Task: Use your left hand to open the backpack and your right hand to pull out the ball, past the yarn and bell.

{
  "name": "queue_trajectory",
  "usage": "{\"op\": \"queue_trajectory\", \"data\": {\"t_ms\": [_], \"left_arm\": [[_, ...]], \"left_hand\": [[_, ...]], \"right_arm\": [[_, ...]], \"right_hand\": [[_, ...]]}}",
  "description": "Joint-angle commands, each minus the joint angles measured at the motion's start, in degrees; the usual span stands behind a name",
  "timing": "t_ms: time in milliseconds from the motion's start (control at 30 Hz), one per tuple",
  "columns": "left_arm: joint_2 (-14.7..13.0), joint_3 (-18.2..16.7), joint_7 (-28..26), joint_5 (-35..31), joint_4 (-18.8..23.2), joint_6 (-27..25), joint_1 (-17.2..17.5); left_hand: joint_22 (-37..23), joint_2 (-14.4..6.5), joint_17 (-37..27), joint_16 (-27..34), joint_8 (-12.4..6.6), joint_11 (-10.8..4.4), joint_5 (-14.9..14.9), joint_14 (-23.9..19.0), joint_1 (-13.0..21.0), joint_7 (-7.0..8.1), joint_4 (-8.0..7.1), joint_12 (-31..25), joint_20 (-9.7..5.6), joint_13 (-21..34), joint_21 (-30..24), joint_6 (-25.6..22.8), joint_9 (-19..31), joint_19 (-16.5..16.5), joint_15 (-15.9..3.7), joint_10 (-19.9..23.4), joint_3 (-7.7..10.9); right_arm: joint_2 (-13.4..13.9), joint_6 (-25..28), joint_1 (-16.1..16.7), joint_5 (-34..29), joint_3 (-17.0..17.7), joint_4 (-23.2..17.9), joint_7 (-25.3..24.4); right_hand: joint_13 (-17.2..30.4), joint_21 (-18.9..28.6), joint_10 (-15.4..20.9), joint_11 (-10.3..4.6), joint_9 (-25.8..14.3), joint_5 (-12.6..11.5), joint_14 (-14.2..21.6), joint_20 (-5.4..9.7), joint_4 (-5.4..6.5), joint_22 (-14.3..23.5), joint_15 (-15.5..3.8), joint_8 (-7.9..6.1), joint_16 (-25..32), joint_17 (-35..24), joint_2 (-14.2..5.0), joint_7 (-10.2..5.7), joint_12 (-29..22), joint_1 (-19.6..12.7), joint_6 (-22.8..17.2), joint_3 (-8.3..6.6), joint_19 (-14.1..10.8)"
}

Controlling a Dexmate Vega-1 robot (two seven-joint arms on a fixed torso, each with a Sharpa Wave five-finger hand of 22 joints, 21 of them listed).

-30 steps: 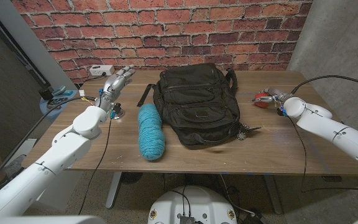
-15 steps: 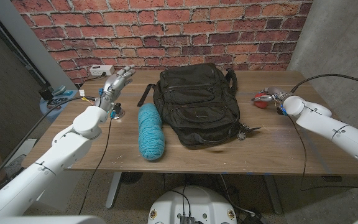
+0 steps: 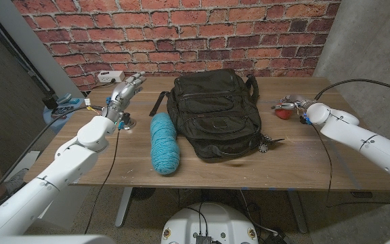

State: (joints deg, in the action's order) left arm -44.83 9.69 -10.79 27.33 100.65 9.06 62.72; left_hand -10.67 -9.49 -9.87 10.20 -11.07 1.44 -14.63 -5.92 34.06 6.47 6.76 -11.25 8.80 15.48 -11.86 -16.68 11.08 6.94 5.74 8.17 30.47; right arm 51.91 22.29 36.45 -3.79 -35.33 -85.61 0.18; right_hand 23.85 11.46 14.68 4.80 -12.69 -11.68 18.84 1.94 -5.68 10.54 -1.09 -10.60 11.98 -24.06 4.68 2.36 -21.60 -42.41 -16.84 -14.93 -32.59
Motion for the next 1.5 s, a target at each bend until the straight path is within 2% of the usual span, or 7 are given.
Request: {"op": "queue_trajectory", "data": {"t_ms": [33, 433, 567, 733, 833, 1067, 1500], "left_arm": [[-0.3, -0.3, 1.7, 0.8, -2.0, 1.7, -0.4], [-0.7, -0.3, 3.3, 1.3, -3.7, 2.9, -1.0], [-0.8, -0.3, 3.9, 1.5, -4.2, 3.2, -1.3], [-0.9, -0.4, 4.3, 1.8, -4.7, 3.6, -1.6], [-1.1, -0.3, 4.8, 1.9, -5.3, 3.6, -2.0], [-0.6, 0.1, 5.9, 2.3, -7.5, 4.9, -3.0], [0.4, 1.2, 8.4, 2.7, -12.4, 8.0, -5.3]], "left_hand": [[0.0, 0.0, -0.2, 0.1, -0.01, 0.15, -0.2, 0.4, -0.7, -0.33, 0.13, -0.4, 0.23, 0.0, 0.0, 0.1, 0.1, -0.2, 0.19, 0.0, 0.51], [0.0, 0.0, -0.2, 0.1, -0.03, 0.0, -0.2, 0.4, -0.7, -0.12, 0.32, -0.5, 0.12, -0.2, 0.0, 0.0, 0.1, -0.3, 0.17, -0.1, 0.69], [0.0, 0.0, -0.1, 0.1, -0.05, 0.18, -0.2, 0.4, -0.8, -0.12, 0.37, -0.5, 0.14, -0.3, 0.0, 0.0, 0.1, -0.3, 0.2, -0.1, 0.74], [0.0, 0.0, -0.2, 0.2, -0.1, -0.35, -0.1, 0.4, -0.9, -0.16, 0.4, -0.6, 0.19, -0.5, 0.0, -0.2, 0.1, -0.3, 0.16, -0.1, 0.81], [0.0, 0.0, -0.2, 0.2, -0.12, -0.44, -0.1, 0.4, -0.9, -0.15, 0.41, -0.7, 0.17, -0.6, 0.0, -0.3, 0.1, -0.3, 0.08, 0.1, 0.86], [0.0, 0.0, -0.2, 0.2, -0.13, -0.61, -0.1, 0.2, -1.0, -0.27, 0.47, -0.7, 0.12, -0.7, -0.1, -0.4, 0.1, -0.1, -0.21, 0.2, 0.97], [0.0, -0.1, -0.2, 0.3, -0.16, -0.53, -0.1, 0.2, -1.2, -0.59, 0.54, -0.8, 0.01, -1.0, -0.2, -0.6, 0.1, 0.0, -0.28, 0.3, 1.12]], "right_arm": [[0.2, 1.7, 0.7, 0.7, 0.7, -2.8, -0.5], [0.5, 2.9, 1.7, 1.3, 1.7, -5.6, -1.9], [0.3, 2.5, 2.3, 1.9, 2.6, -6.0, -3.4], [-0.3, 1.6, 2.9, 2.1, 3.4, -6.4, -5.5], [-0.7, 1.5, 2.6, 1.6, 3.2, -6.5, -6.1], [-1.9, 1.2, 1.4, 0.6, 2.5, -6.4, -6.8], [-3.5, 0.0, 1.1, 0.6, 3.0, -6.6, -8.6]], "right_hand": [[0.3, -0.1, -0.3, 0.34, 0.0, -0.3, -0.1, -0.43, 0.15, 0.1, 0.35, -0.29, -0.2, -0.2, 0.14, 0.15, 0.2, 0.8, 0.2, 0.33, 0.1], [0.3, -0.2, -0.7, 0.77, 0.1, -0.5, -1.0, -0.99, 0.27, 0.1, 0.89, -0.46, -0.3, -0.2, 0.25, 0.06, 0.6, 1.5, 0.5, 0.56, 1.0], [0.3, -0.2, -0.8, 0.75, 0.1, -0.5, -1.1, -1.06, 0.26, 0.1, 0.94, -0.51, -0.3, -0.2, 0.25, 0.03, 0.7, 1.6, 0.6, 0.57, 1.1], [0.4, -0.1, -0.4, 0.69, 0.1, -0.7, -1.0, -1.15, 0.2, 0.1, 0.88, -0.58, -0.1, -0.2, 0.18, 0.2, 0.6, 1.7, 0.7, 0.52, 1.2], [0.4, -0.1, -0.2, 0.47, 0.1, -0.7, -0.8, -1.05, 0.17, 0.1, 0.57, -0.64, 0.0, -0.2, 0.19, 0.21, 0.6, 1.8, 0.7, 0.52, 1.2], [0.1, 0.3, 1.1, -0.2, 0.3, -0.9, 0.1, -0.58, -0.32, 0.1, -0.25, -0.84, 0.3, 0.2, 0.32, 1.32, 0.5, 1.4, 0.6, 0.38, 0.7], [-0.3, 0.5, 2.4, -0.25, 0.4, -1.0, 0.5, -0.36, -0.55, 0.1, -0.83, -1.31, 0.3, 0.7, 0.17, 1.21, 0.5, 1.3, -0.4, 0.22, 0.4]]}}
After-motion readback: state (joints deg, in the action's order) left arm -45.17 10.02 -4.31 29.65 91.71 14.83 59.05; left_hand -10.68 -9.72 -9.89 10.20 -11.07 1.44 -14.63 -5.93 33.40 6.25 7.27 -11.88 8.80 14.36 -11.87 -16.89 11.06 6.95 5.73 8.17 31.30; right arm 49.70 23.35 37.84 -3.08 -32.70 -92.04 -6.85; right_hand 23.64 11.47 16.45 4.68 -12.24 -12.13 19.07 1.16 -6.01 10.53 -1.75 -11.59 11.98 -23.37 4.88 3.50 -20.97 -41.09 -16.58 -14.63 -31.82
